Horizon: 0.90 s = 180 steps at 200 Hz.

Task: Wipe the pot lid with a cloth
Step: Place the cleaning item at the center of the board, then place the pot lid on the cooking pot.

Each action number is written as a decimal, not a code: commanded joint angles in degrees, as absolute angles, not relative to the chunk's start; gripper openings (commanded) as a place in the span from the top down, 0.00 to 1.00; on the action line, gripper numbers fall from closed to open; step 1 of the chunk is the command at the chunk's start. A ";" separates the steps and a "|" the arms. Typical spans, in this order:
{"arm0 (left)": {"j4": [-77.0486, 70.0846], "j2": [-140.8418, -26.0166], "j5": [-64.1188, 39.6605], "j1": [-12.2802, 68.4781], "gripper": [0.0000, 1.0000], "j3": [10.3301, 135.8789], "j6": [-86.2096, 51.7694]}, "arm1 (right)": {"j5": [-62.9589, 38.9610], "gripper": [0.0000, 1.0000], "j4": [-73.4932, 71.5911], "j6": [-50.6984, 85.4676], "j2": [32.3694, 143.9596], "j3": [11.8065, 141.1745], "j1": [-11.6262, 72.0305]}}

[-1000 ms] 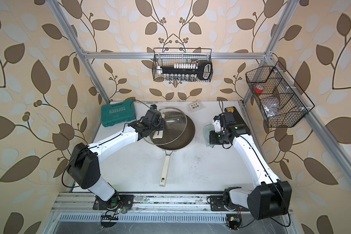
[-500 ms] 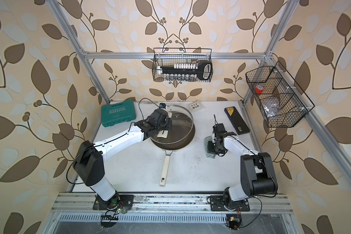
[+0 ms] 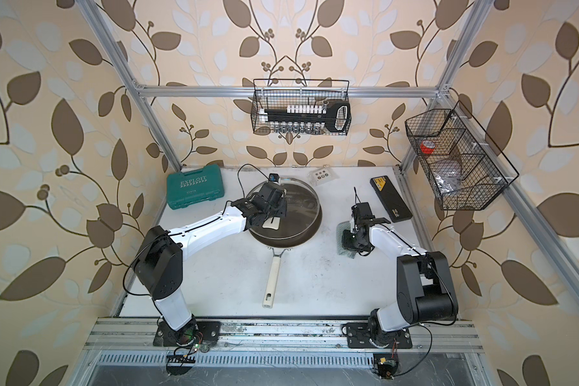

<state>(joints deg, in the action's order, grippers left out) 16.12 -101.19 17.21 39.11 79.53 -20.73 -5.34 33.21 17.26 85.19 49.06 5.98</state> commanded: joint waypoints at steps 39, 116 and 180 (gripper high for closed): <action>5.19 -99.06 22.32 40.49 1.00 85.61 -20.12 | -4.78 0.01 34.57 17.71 77.50 47.90 5.82; 5.84 -100.54 23.83 41.57 1.00 86.22 -19.77 | -2.97 0.01 40.67 17.66 64.44 52.12 5.89; 4.53 -101.04 25.83 42.71 1.00 83.52 -20.98 | -2.15 0.01 43.31 16.67 61.64 53.23 5.88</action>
